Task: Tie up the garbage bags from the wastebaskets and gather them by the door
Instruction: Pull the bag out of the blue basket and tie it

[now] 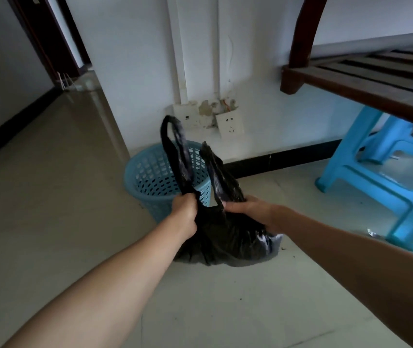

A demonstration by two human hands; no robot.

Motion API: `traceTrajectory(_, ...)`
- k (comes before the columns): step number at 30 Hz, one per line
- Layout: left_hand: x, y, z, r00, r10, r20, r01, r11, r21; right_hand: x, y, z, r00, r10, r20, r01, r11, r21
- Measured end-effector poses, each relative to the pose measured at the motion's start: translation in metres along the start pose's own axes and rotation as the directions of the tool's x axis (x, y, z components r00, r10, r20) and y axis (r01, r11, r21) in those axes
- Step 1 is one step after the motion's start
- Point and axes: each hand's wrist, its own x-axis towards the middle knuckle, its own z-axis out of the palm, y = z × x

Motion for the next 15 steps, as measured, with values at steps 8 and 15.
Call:
traceTrajectory(8,0.002,0.025,-0.023,0.981,-0.072,0.180,0.080,0.996,-0.036,0.012,-0.009,0.013,0.932,0.138,-0.336,0.088,0.811,0.578)
traceTrajectory(15,0.007,0.002,-0.032,0.979,0.018,0.202,-0.122,0.847,0.517,0.021,-0.023,0.011,0.951,0.127,-0.281,0.137,0.642,0.754)
